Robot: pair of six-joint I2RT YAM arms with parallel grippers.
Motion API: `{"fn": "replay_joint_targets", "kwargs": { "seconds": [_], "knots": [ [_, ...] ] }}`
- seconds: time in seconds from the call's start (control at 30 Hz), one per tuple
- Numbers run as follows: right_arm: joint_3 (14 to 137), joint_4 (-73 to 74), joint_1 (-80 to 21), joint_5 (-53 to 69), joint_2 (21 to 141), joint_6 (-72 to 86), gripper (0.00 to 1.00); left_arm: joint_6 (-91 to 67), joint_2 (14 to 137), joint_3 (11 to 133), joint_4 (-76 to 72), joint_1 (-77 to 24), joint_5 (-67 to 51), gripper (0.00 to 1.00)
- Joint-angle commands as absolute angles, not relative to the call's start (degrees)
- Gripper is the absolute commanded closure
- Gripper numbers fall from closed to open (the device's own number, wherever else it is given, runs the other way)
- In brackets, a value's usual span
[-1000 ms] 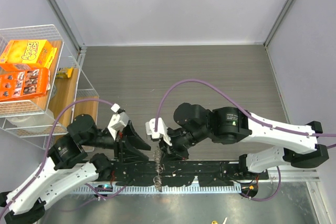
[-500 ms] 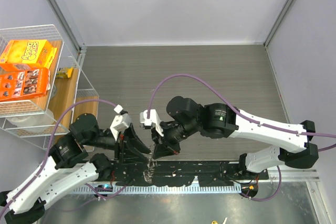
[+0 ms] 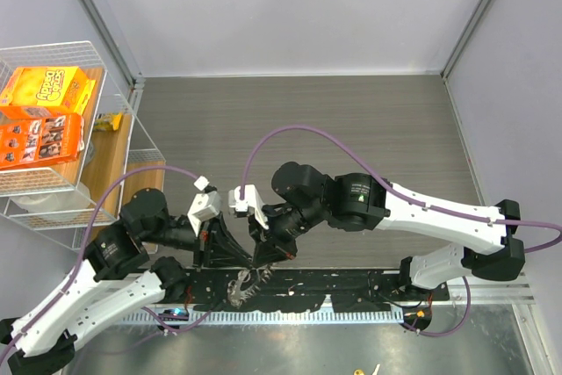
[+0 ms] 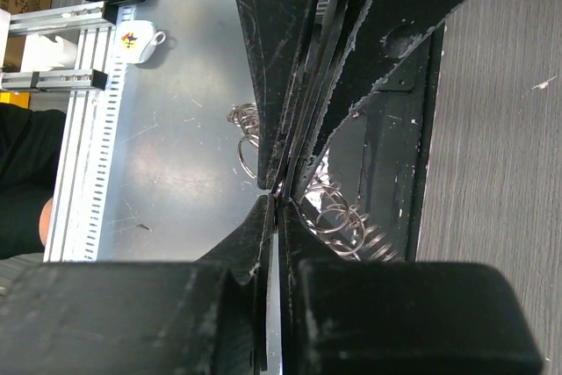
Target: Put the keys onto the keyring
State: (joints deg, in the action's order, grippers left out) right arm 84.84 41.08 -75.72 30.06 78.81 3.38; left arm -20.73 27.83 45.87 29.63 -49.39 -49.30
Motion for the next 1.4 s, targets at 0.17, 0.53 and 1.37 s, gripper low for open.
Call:
{"fn": "replay_joint_targets", "kwargs": {
  "seconds": [0.17,0.53,1.37],
  "knots": [
    [86.2,37.2,-75.4,30.4,77.7,3.3,0.95,-16.9,29.3,48.0,34.7,-49.6,-49.4,1.00],
    [81.7,31.2,-75.5,27.8,71.4,4.2,0.69,-18.1,24.9,47.5,29.4,-49.6,-42.1,1.00],
    [74.0,16.2,-81.4,16.2,60.2,-10.9,0.59,-31.9,12.0,37.0,-9.0,-49.6,-39.2,1.00]
  ]
}}
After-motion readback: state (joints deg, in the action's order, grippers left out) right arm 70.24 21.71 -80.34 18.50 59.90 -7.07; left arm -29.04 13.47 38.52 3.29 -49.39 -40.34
